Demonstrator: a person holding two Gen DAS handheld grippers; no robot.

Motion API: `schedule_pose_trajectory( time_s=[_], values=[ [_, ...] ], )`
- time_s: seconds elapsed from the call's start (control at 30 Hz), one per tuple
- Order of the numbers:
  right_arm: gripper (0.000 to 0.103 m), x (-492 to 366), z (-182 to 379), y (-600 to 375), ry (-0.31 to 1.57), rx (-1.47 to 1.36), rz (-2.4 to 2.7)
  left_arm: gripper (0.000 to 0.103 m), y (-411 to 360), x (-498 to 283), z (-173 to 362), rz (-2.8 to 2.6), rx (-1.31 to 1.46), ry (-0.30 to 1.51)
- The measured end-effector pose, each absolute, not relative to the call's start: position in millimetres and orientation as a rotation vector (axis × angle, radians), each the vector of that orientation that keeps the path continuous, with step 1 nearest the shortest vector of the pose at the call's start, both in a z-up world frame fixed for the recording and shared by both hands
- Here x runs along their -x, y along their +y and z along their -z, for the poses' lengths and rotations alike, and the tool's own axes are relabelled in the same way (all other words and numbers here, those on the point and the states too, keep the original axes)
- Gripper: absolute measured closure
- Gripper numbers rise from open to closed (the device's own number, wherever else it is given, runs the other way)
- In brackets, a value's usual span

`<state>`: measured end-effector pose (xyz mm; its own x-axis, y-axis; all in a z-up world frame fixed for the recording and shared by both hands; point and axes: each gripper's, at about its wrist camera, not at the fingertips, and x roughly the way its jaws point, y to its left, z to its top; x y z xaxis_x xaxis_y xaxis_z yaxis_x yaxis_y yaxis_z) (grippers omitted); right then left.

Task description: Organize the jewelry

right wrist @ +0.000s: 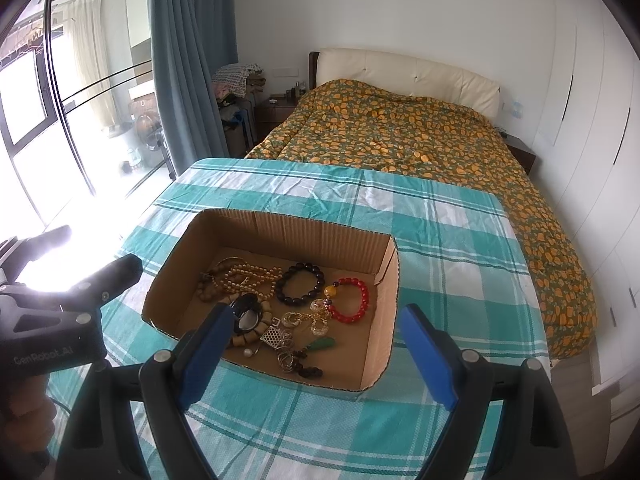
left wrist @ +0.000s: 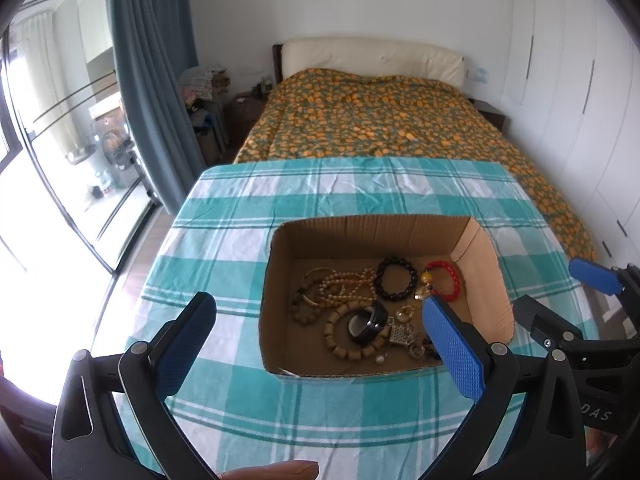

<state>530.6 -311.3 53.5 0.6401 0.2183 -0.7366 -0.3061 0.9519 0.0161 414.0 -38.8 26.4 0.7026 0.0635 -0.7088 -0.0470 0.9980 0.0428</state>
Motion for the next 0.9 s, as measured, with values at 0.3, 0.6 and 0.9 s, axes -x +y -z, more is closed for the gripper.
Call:
schedule_pose_trajectory(
  time_s=[0.3,0.6,0.9],
  values=[
    [0.016,-530.3,-55.1,-310.3,0.824,0.117,-0.298,0.000,-38.3,-413.8,-27.2,-0.055,-0.021,0.792],
    [0.016,-530.7,-57.0,-310.5,0.823,0.119,-0.295,0.000,-39.6,-414.0,-25.2,-0.064,-0.043,0.795],
    [0.016,-529.8,-58.0,-311.0,0.821,0.117,-0.293,0.000,-39.9,-414.9,-26.0,-0.073,-0.052,0.797]
  ],
)
